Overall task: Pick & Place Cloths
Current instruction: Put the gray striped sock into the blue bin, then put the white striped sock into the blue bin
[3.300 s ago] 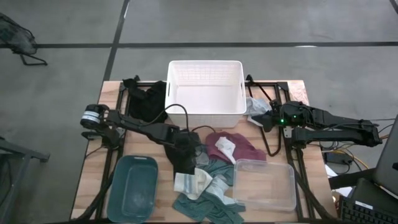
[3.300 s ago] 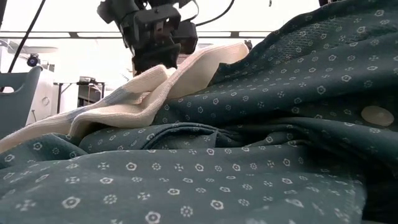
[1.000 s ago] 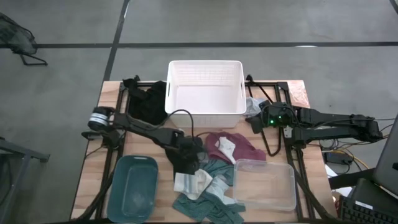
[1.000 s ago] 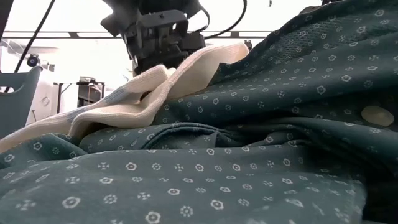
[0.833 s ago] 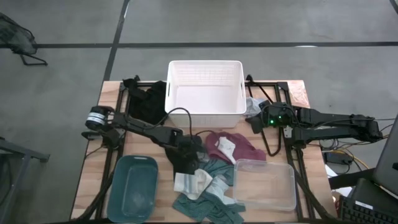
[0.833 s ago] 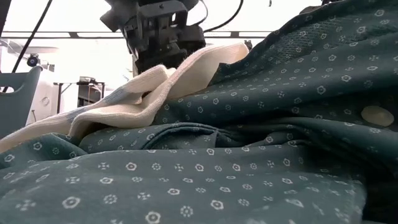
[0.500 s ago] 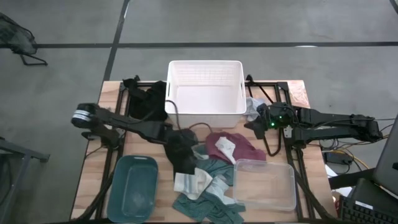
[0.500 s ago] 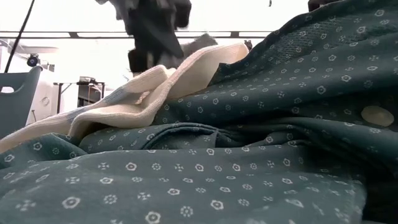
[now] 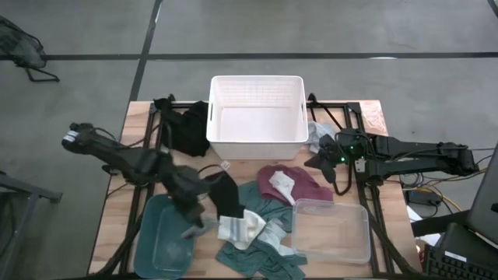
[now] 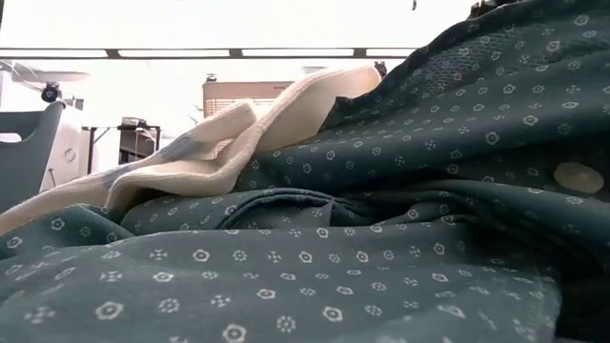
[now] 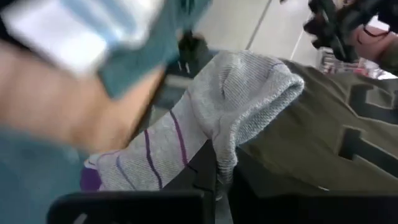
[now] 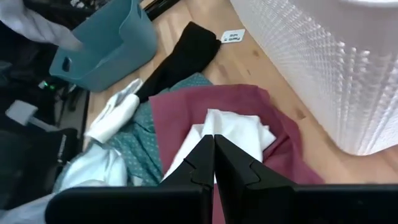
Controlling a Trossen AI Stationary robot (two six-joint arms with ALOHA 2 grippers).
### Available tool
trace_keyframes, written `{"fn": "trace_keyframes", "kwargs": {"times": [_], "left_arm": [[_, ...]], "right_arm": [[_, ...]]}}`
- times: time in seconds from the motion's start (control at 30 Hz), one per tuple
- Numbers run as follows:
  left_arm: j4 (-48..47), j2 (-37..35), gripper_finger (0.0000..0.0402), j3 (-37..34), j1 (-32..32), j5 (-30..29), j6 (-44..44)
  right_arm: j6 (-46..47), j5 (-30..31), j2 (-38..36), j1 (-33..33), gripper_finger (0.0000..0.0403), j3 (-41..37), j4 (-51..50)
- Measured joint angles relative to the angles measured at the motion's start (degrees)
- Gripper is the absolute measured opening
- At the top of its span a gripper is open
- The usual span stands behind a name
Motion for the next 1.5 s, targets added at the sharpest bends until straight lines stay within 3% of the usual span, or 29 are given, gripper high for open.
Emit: {"fn": "trace_keyframes", "kwargs": {"times": [0.13,0.3,0.73,1.13,1.23,1.43,1.5], "left_arm": [[-10.2,-1.4,0.0021,0.0,-6.0,0.9,-10.9],[-22.3,-0.4,0.0022,0.0,-11.8,1.4,-13.7],[-21.7,4.7,0.0110,-5.0,-12.2,0.8,-15.6],[-21.2,4.5,0.0178,-5.4,-11.9,3.7,-15.5],[-17.5,4.5,0.0184,-4.4,-11.1,-0.1,-13.9],[-3.6,4.4,0.0186,-3.0,-6.2,-20.1,-6.7],[0.3,5.0,0.0186,-3.0,-3.8,-23.4,-2.7]], "right_arm": [[-0.7,1.5,0.5,0.0,0.0009,0.0,0.2],[-2.3,1.5,0.9,0.0,0.0008,0.0,0.5],[-2.1,1.6,2.0,0.0,0.0009,0.0,2.8],[-0.4,1.6,4.1,0.0,0.0009,0.0,3.0],[-0.4,1.6,5.1,0.0,0.0009,0.0,3.3],[0.1,1.6,6.2,0.0,0.0008,0.0,5.0],[0.5,1.6,6.1,0.0,0.0009,0.0,6.0]]}}
